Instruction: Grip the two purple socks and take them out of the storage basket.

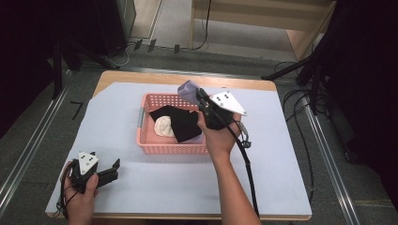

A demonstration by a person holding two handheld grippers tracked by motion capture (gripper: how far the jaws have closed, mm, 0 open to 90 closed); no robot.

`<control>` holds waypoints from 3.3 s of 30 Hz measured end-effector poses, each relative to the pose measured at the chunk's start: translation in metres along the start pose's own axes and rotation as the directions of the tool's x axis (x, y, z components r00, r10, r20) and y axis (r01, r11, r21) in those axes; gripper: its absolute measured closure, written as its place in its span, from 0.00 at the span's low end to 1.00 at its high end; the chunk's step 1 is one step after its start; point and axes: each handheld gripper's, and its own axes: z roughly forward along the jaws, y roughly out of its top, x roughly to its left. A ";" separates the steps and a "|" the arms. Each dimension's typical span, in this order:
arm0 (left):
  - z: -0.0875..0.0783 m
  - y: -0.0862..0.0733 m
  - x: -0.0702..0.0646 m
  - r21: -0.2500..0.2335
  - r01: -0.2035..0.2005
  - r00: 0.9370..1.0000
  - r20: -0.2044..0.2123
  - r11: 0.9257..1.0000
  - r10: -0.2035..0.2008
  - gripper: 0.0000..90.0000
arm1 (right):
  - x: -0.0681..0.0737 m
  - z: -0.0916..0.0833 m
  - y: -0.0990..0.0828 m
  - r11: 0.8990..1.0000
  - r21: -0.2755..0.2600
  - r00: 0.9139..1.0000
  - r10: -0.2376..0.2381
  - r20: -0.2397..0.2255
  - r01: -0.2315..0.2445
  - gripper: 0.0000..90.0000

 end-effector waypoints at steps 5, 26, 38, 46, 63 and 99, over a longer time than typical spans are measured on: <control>0.000 0.000 0.000 0.000 0.003 1.000 0.002 1.000 -0.003 0.16 | -0.023 -0.013 0.001 1.000 -0.021 0.997 0.006 0.075 -0.005 0.97; -0.001 0.000 0.000 0.003 -0.010 1.000 -0.001 1.000 0.010 0.16 | -0.113 -0.067 -0.045 0.997 0.042 0.942 0.041 0.334 -0.058 0.97; 0.000 0.000 0.000 0.004 -0.009 1.000 -0.002 1.000 0.009 0.16 | -0.127 -0.069 -0.067 0.988 0.099 0.902 0.065 0.427 -0.118 0.66; -0.001 0.000 0.000 0.002 -0.010 1.000 -0.001 1.000 0.010 0.16 | -0.080 -0.044 -0.052 0.981 0.180 0.968 0.033 0.247 -0.080 0.65; -0.001 0.000 0.000 0.004 -0.006 1.000 0.001 1.000 0.006 0.16 | -0.017 0.010 -0.076 0.882 0.471 0.999 0.029 0.018 -0.034 0.70; 0.000 0.000 0.001 0.000 0.003 1.000 0.005 1.000 -0.003 0.16 | 0.017 0.034 -0.042 0.879 0.468 0.994 0.110 -0.017 -0.089 0.71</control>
